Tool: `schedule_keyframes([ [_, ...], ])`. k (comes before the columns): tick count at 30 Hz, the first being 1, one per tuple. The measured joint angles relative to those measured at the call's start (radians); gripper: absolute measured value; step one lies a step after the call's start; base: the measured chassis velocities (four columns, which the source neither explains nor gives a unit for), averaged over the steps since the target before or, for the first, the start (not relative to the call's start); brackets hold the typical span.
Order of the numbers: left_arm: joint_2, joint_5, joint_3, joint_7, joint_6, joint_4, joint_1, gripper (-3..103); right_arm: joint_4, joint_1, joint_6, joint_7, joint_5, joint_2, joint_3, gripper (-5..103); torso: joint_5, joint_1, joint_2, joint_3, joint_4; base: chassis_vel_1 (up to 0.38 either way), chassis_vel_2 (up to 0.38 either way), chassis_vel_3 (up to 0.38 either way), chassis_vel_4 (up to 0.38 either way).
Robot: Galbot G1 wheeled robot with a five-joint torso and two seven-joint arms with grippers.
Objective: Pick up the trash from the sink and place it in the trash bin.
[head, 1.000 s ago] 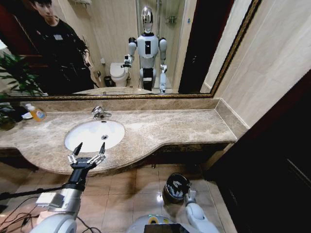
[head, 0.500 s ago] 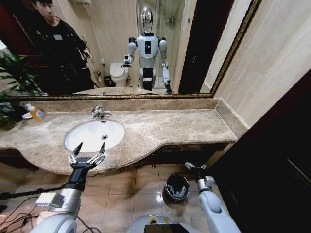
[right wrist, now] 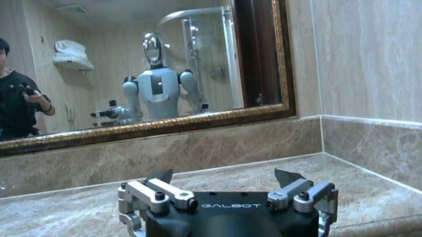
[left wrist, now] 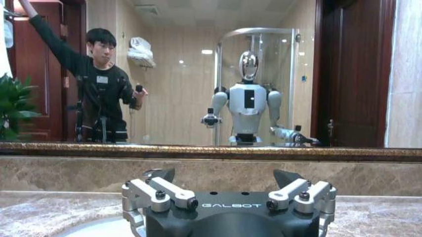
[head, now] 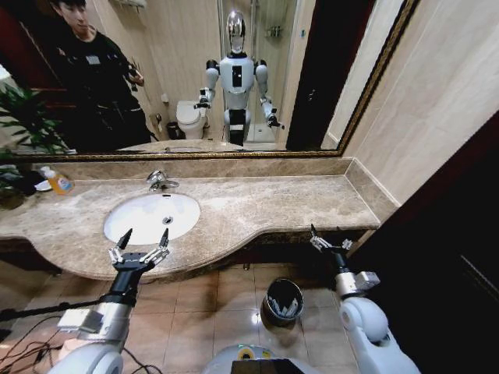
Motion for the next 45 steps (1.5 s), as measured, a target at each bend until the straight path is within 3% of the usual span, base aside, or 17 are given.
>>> schedule_keyframes([
  [8, 0.0, 0.0, 0.0, 0.0, 0.0, 0.0, 0.0, 100, 0.061, -0.038, -0.072, -0.053, 0.002, -0.028, 0.062, 100, -0.0001, 0.0, 0.0, 0.0, 0.0, 0.0, 0.0, 0.0, 0.0],
  [19, 0.0, 0.0, 0.0, 0.0, 0.0, 0.0, 0.0, 100, 0.163, -0.046, -0.182, -0.012, -0.007, -0.014, 0.071, 100, -0.0002, 0.0, 0.0, 0.0, 0.0, 0.0, 0.0, 0.0, 0.0],
  [45, 0.0, 0.0, 0.0, 0.0, 0.0, 0.0, 0.0, 100, 0.162, -0.034, -0.186, -0.006, -0.039, -0.007, 0.058, 100, -0.0001, 0.0, 0.0, 0.0, 0.0, 0.0, 0.0, 0.0, 0.0],
])
